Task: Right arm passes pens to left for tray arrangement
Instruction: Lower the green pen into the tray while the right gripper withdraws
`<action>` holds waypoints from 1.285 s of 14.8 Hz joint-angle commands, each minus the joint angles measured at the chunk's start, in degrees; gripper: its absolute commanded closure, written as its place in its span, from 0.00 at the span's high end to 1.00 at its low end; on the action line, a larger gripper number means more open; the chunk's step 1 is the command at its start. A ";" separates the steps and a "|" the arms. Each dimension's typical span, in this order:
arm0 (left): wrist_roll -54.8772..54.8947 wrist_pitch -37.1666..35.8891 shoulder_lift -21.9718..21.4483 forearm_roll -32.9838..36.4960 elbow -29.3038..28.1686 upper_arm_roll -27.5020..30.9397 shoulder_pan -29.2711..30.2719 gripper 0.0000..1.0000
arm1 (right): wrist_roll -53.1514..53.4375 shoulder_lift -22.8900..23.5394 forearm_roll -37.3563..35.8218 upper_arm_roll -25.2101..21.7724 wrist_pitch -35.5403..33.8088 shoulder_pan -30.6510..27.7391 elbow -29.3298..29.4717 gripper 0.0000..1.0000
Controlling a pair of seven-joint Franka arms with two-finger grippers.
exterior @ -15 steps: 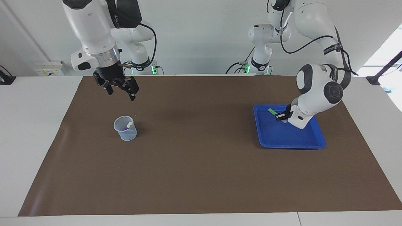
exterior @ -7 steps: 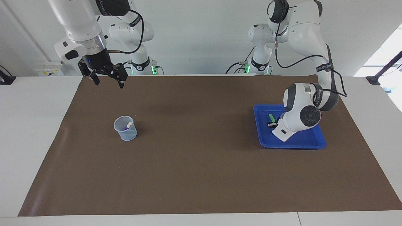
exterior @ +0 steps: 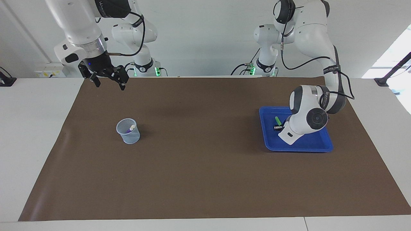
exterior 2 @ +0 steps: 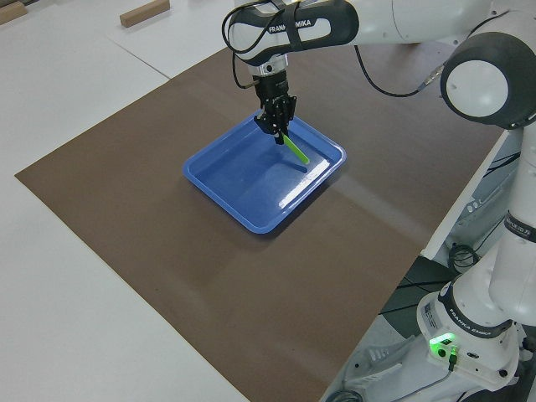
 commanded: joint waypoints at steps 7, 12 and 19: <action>1.01 1.43 -0.59 0.56 -1.04 0.02 0.93 1.00 | 5.76 6.07 -13.27 1.28 9.99 1.48 -7.88 1.00; 1.01 1.34 -1.11 0.30 -0.25 0.02 0.93 1.00 | 19.49 9.58 -17.32 1.19 14.29 5.71 -10.52 0.96; 0.39 0.55 -8.57 -6.63 -0.33 0.11 2.25 1.00 | 30.91 14.24 -21.62 1.19 14.38 10.45 -12.54 0.95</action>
